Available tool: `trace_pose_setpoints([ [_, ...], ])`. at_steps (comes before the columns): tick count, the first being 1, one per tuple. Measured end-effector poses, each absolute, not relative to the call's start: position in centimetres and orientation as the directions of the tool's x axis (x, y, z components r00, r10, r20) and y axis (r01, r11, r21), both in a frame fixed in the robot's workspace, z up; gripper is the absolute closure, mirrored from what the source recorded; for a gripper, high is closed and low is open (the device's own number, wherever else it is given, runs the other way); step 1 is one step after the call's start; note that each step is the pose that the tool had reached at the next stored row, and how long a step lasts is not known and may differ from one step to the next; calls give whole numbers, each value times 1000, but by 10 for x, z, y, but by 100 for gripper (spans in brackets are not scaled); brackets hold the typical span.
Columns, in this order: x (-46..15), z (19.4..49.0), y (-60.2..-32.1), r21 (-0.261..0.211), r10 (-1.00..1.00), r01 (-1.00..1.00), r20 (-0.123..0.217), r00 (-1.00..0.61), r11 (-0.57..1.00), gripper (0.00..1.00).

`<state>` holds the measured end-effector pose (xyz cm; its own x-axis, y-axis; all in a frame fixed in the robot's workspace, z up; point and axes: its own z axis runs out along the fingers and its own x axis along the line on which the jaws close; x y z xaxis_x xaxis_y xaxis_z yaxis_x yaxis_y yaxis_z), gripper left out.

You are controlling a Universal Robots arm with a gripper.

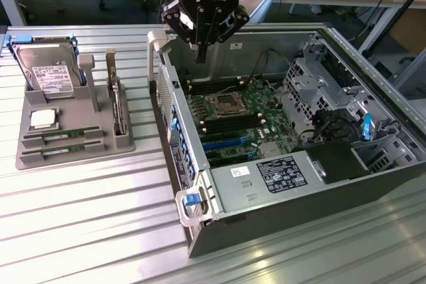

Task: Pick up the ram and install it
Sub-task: 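Reach for the ram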

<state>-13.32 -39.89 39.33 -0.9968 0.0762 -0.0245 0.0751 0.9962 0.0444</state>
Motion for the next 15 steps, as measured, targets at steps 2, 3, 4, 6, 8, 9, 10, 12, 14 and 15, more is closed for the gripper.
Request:
trace_pose_setpoints([
  [2, -137, 393, -399, 44, 76, 75, -24, -997, 996, 89],
  [3, -139, 393, -399, 44, 76, 75, -24, -997, 996, 89],
  [4, -140, 393, -399, 44, 76, 75, -24, -997, 996, 89],
  [6, -143, 393, -399, 44, 76, 75, -24, -997, 996, 89],
  [8, -145, 393, -399, 44, 76, 75, -24, -997, 996, 89],
  [9, -147, 393, -399, 44, 76, 75, -25, -997, 996, 89],
  [10, -147, 393, -399, 44, 76, 75, -24, -997, 996, 89],
  [12, -150, 393, -399, 44, 76, 75, -24, -997, 996, 89],
  [14, -154, 393, -399, 44, 76, 75, -24, -997, 996, 89],
  [15, -156, 393, -399, 44, 76, 75, -24, -997, 996, 89],
])
